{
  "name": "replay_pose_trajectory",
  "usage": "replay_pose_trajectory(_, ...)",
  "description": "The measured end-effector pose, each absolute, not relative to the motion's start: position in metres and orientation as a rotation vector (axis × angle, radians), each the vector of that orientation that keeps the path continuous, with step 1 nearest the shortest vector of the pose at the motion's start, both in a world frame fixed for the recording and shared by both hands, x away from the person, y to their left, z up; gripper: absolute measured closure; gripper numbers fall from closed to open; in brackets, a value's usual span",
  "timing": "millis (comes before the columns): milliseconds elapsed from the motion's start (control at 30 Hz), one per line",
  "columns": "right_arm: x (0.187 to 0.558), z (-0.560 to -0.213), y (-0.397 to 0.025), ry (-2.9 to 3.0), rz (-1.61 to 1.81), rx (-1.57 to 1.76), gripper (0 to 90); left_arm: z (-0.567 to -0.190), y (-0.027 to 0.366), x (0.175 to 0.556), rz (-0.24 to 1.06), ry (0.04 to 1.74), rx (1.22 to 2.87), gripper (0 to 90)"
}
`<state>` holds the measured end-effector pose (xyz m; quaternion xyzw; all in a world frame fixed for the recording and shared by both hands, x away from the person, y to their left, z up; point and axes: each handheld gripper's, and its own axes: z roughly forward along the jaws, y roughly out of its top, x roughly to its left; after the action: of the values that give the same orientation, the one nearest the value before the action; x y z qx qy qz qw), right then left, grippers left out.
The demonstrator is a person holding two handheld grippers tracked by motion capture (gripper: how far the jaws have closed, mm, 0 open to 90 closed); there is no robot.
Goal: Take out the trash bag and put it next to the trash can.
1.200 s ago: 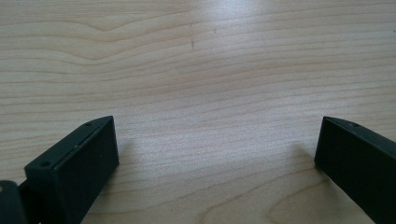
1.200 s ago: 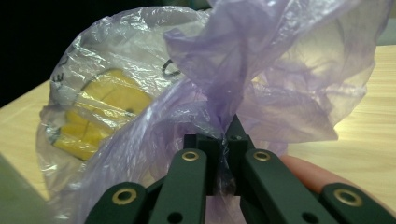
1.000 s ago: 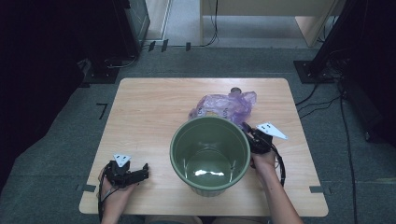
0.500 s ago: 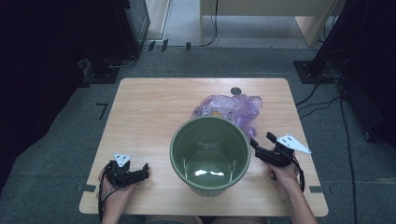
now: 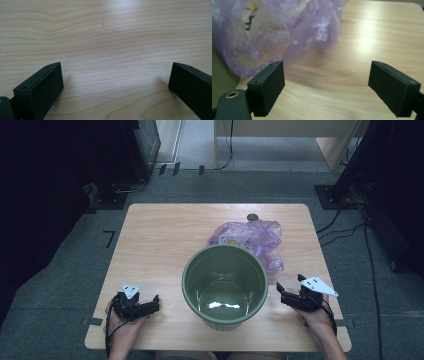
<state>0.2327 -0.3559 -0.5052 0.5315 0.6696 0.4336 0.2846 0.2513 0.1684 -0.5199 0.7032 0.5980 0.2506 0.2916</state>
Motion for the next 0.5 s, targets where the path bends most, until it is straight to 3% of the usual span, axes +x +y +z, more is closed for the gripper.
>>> replay_pose_trajectory(500, 0.206, -0.51, -0.393, 1.716, 1.017, 1.545, 13.5, -0.52, 0.168, 0.251, 0.668, 1.594, 1.875, 0.0)
